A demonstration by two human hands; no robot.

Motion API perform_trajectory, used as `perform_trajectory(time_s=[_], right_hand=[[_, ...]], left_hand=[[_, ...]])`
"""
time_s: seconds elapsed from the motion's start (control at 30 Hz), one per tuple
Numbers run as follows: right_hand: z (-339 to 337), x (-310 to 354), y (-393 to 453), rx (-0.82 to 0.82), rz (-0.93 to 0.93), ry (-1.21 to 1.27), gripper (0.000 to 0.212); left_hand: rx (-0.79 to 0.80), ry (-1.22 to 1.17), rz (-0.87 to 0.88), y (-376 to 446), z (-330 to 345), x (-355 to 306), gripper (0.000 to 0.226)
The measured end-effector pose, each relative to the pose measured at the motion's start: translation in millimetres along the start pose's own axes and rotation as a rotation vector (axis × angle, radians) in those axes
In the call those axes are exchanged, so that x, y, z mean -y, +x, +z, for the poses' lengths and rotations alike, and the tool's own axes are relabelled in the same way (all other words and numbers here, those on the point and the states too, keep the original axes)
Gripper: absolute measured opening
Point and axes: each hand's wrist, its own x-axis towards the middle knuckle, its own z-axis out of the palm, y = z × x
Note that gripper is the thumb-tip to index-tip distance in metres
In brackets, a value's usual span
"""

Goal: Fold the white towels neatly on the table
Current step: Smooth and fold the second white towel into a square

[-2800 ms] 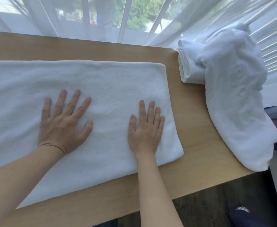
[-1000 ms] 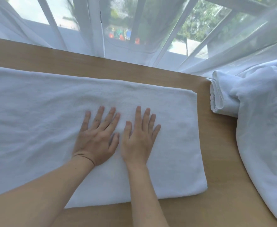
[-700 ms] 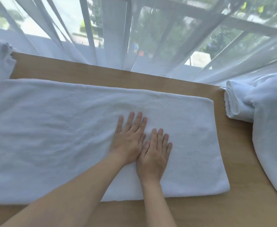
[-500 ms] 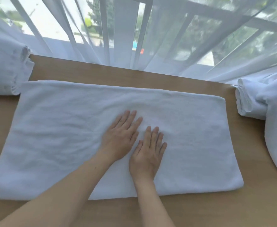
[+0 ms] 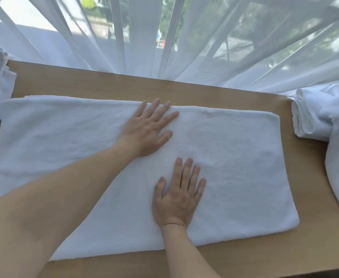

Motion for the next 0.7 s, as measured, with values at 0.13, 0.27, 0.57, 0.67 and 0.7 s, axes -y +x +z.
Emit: perform_trajectory(time_s=[0.13, 0.27, 0.57, 0.67, 0.7], right_hand=[[1, 0, 0, 0.006, -0.015, -0.031, 0.070], [3, 0, 0, 0.000, -0.010, -0.035, 0.070], [3, 1, 0, 0.008, -0.002, -0.005, 0.071], [2, 1, -1, 0.015, -0.006, 0.006, 0.071], [2, 0, -1, 0.021, -0.008, 0.007, 0.072]], left_hand=[[0.016, -0.043, -0.035, 18, -9, 6, 0.062], [-0.060, -0.115, -0.040, -3, -14, -5, 0.060], [-0.143, -0.094, -0.412, -184, 40, -44, 0.067], [-0.132, -0.097, -0.463, -175, 39, -42, 0.071], [-0.135, -0.100, -0.471, -172, 41, -43, 0.071]])
